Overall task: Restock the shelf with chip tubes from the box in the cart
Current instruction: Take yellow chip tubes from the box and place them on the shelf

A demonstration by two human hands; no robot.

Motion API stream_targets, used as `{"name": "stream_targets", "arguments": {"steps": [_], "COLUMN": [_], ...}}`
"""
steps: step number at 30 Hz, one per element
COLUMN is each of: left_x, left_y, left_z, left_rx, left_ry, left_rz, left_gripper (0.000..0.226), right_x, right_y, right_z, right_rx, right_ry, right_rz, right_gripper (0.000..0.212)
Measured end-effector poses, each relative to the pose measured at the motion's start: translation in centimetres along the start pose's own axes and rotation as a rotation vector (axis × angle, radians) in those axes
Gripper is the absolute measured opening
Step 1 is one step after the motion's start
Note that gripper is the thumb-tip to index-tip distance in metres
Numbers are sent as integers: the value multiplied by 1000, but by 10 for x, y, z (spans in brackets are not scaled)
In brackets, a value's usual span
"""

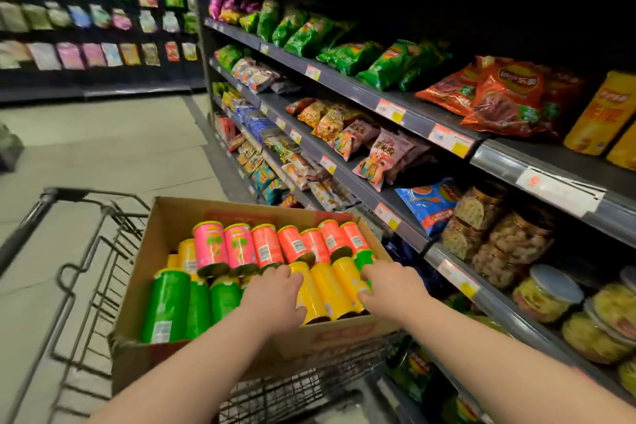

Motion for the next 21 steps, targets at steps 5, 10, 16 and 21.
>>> {"name": "stream_targets", "arguments": {"steps": [5,10,16,21], "left_x": [17,27,34,32], "left_y": [-9,-7,16,51], "left_z": [15,27,36,38], "left_rx": [17,48,113,173], "left_ry": [-51,-92,-113,-115], "left_rz": [-60,-106,-169,-186], "left_gripper": [57,56,53,49], "right_x": [24,37,30,12], "right_y": [8,24,59,92], "right_z": [14,31,47,59], "right_rx": [74,141,231,291], "right_ry": [27,62,73,63], "right_rz": [-46,-90,-132,-153], "right_gripper": [38,37,41,39]}}
Point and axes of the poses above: each hand's wrist, its own y-axis towards the middle knuckle, its own z-axis out of the palm, x = y × z, the point moved 4 cm from there along y, towards the middle knuckle, and after that the axes turned 6 degrees about z, right-handed, at the moved point
